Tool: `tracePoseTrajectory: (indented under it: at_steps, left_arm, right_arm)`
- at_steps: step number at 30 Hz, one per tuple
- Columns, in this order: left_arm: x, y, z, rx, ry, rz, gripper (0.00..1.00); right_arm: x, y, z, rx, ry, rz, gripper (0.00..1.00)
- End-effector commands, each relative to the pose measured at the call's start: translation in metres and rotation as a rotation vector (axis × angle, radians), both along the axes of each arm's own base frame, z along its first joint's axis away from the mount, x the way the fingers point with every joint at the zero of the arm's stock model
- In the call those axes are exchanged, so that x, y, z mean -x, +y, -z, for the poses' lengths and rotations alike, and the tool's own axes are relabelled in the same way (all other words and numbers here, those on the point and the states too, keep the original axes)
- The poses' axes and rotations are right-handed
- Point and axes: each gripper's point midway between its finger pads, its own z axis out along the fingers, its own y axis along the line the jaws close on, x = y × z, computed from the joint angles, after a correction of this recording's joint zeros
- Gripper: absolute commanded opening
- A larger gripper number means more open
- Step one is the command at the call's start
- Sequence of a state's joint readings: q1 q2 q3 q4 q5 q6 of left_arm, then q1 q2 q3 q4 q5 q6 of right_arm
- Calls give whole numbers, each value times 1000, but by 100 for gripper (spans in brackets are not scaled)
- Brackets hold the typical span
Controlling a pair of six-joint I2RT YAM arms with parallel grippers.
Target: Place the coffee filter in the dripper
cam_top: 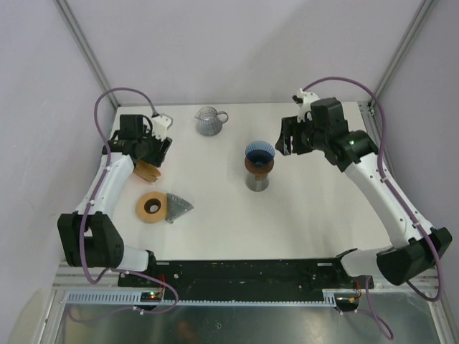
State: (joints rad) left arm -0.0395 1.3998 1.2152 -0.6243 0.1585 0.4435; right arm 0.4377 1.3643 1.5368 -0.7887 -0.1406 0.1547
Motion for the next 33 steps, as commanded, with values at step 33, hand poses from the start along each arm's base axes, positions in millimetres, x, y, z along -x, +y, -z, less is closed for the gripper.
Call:
tracePoseTrajectory:
  at_steps: [33]
  left_arm:
    - [-25,116,27,28,65,-495,30]
  right_arm:
    - [1,-15,51,117,-86,-7,64]
